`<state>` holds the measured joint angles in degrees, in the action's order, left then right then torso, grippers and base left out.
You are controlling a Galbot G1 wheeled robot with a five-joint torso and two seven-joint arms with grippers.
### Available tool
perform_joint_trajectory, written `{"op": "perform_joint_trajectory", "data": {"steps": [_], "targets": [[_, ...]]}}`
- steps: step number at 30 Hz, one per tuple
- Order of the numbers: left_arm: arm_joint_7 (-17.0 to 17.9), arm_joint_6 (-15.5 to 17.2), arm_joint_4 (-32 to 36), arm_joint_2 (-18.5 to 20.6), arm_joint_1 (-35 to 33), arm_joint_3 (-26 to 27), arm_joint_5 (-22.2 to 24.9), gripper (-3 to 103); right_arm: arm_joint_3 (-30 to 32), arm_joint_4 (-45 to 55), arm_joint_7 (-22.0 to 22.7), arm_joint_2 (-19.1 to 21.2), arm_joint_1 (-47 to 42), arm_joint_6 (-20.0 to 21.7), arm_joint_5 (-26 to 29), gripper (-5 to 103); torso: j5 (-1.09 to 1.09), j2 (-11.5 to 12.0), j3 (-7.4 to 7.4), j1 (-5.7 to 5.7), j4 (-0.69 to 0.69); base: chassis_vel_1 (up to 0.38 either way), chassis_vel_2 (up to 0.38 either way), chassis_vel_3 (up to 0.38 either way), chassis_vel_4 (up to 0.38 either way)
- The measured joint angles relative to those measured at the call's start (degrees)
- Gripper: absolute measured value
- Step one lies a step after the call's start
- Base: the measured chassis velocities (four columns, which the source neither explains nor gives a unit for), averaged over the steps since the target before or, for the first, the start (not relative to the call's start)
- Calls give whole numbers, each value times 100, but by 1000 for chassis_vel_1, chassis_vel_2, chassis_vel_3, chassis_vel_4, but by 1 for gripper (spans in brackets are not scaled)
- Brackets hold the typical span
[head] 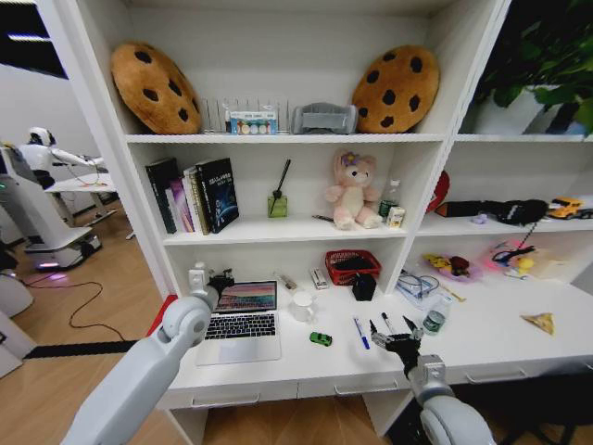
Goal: Organize the objects on the table.
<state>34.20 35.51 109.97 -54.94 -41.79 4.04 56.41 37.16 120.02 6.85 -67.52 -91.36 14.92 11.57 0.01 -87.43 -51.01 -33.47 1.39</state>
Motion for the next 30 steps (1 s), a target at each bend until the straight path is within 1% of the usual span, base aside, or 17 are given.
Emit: {"op": "perform_joint_trajectory", "data": {"steps": [2, 3, 4, 9, 10, 14, 15, 18, 20, 21, 24, 25, 26, 27, 29, 30], "targets": [[48, 49, -28, -2, 19, -40, 44, 0, 0, -6, 4, -6, 6, 0, 11, 100, 0, 0, 0, 0, 0, 0, 0, 0, 0], [128, 159, -85, 19, 27, -124, 160, 0, 0, -21, 12, -18, 29, 2, 28, 100, -1, 0, 0, 0, -2, 0, 0, 0, 0], [136, 188, -112, 30, 28, -143, 173, 0, -1, -33, 13, -27, 40, 1, 30, 100, -1, 0, 0, 1, -3, 0, 0, 0, 0], [158, 251, -262, 8, 47, -161, 197, 0, 0, -51, 27, -137, 53, -21, 19, 100, -1, 0, 1, 1, -2, 0, 0, 0, 0], [187, 322, -220, 46, 22, -143, 261, 0, -1, -56, 31, -170, 52, -40, 11, 100, -1, 0, 0, 1, -1, 0, 0, 0, 0], [288, 415, -121, 122, -44, -113, 354, 0, -10, -77, 34, -210, 45, -68, -13, 100, -1, 0, 1, 1, -1, 0, 0, 0, 0], [371, 462, -27, 196, -138, -70, 392, 0, -24, -84, 37, -238, 35, -86, -24, 100, -1, 0, 1, 1, -2, 0, 0, 0, 0], [435, 511, 157, 308, -334, 41, 413, 0, -36, -105, 41, -281, 21, -117, -47, 100, -1, 0, 1, 2, -2, 0, 0, 0, 0], [534, 562, 435, 476, -696, 200, 435, 0, -48, -164, 42, -338, 14, -193, -122, 100, -1, 0, 1, 1, -2, 0, 0, 0, 0], [534, 562, 435, 476, -696, 200, 435, 0, -48, -164, 42, -338, 14, -193, -122, 100, -1, 0, 1, 1, -2, 0, 0, 0, 0], [613, 650, 950, 711, -1401, 503, 483, 0, -103, -234, 43, -393, 6, -239, -183, 100, -1, -1, 1, 2, -3, 0, 0, 0, 0], [613, 650, 950, 711, -1401, 503, 483, 0, -103, -234, 43, -393, 6, -239, -183, 100, -1, -1, 1, 2, -3, 0, 0, 0, 0], [679, 668, 1130, 767, -1681, 590, 534, 0, -136, -259, 42, -407, 8, -246, -201, 100, -1, -1, 1, 2, -3, 0, 0, 0, 0], [679, 668, 1130, 767, -1681, 590, 534, 0, -136, -259, 42, -407, 8, -246, -201, 100, -1, -1, 1, 2, -3, 0, 0, 0, 0], [802, 678, 1395, 825, -2234, 715, 552, 0, -254, -333, 42, -454, 38, -272, -254, 100, 0, -1, 1, 2, -3, 0, 0, 0, 0], [802, 678, 1395, 825, -2234, 715, 552, 0, -254, -333, 42, -454, 38, -272, -254, 100, 0, -1, 1, 2, -3, 0, 0, 0, 0]]}}
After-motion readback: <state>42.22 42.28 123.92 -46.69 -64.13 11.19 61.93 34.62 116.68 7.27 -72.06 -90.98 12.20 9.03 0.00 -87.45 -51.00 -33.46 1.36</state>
